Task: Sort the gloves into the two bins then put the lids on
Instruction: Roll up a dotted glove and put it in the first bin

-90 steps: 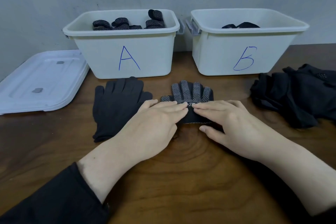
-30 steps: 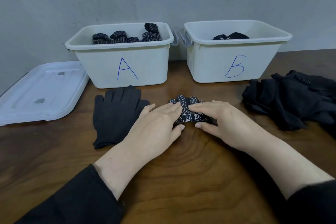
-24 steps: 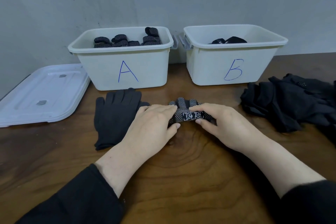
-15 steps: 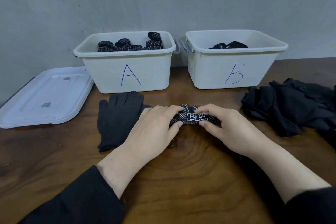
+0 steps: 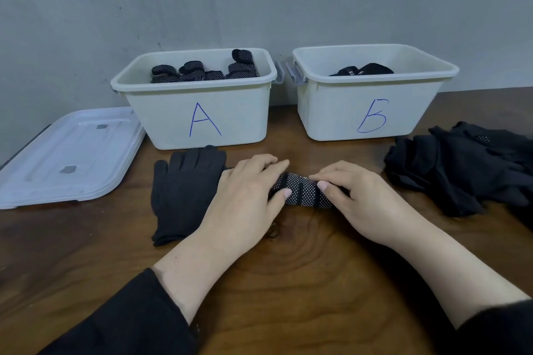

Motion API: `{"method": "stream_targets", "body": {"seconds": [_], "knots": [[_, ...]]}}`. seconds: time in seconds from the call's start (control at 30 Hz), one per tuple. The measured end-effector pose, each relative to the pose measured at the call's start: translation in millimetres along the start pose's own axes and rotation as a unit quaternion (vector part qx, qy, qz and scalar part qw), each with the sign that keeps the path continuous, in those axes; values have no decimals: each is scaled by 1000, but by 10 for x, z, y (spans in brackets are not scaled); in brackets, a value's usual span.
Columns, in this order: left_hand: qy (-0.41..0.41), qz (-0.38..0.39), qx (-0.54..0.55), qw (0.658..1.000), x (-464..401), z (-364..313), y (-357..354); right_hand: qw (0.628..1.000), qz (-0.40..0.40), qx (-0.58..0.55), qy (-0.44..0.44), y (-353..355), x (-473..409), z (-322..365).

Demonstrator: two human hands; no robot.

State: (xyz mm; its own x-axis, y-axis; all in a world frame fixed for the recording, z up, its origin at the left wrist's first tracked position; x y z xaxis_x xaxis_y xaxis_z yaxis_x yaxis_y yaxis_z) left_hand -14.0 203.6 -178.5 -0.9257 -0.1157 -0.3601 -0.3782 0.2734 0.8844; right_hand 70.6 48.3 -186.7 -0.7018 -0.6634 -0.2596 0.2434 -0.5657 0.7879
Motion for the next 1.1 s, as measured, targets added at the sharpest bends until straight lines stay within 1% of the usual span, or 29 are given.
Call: {"method": "stream_targets", "body": {"seconds": [0.07,0.17,0.27,0.33,0.47,0.57,0.63,0.77,0.87,0.93,0.97,1.03,1.1], "knots": [[-29,24,-26,999,15,-42,-49,1000,22,9,-11,-34,-8,-12],[-34,64,-39,997,28,-35,-141,997,64,32,-28,-27,-74,39],[-33,71,-35,996,24,-19,-151,986,130,77,-67,-4,-241,104],[-35,76,-34,996,29,-14,-152,977,183,71,-81,-26,-386,151],[-42,76,-29,996,28,-10,-152,945,295,106,-95,-115,-628,219],[-54,80,-32,995,29,-15,-157,919,354,137,-108,-208,-717,265],[-62,77,-29,995,30,-7,-143,906,378,145,-127,-255,-747,286],[-77,73,-28,994,35,-2,-139,891,402,130,-163,-287,-741,320],[-87,64,-21,994,41,-22,-104,895,393,131,-166,-306,-747,295],[-98,33,-15,995,31,-14,-13,898,388,111,-173,-291,-732,265],[-104,1,-9,995,23,0,84,900,386,103,-175,-267,-721,252],[-108,-80,12,991,8,86,347,909,371,68,-177,-210,-703,224],[-109,-169,29,979,13,254,627,923,336,-27,-184,-129,-699,240]]}}
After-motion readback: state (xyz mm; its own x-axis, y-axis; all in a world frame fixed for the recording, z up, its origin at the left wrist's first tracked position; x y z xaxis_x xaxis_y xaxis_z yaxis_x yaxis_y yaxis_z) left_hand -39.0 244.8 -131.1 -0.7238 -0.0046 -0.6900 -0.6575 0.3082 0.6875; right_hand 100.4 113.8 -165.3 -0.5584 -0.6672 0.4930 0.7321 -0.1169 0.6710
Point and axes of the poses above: each hand's wrist, its own x-axis away from the middle knuckle, its own y-axis out of the back of the hand, z = x × y, the point moved 8 cm from there along -x, towards the middle knuckle
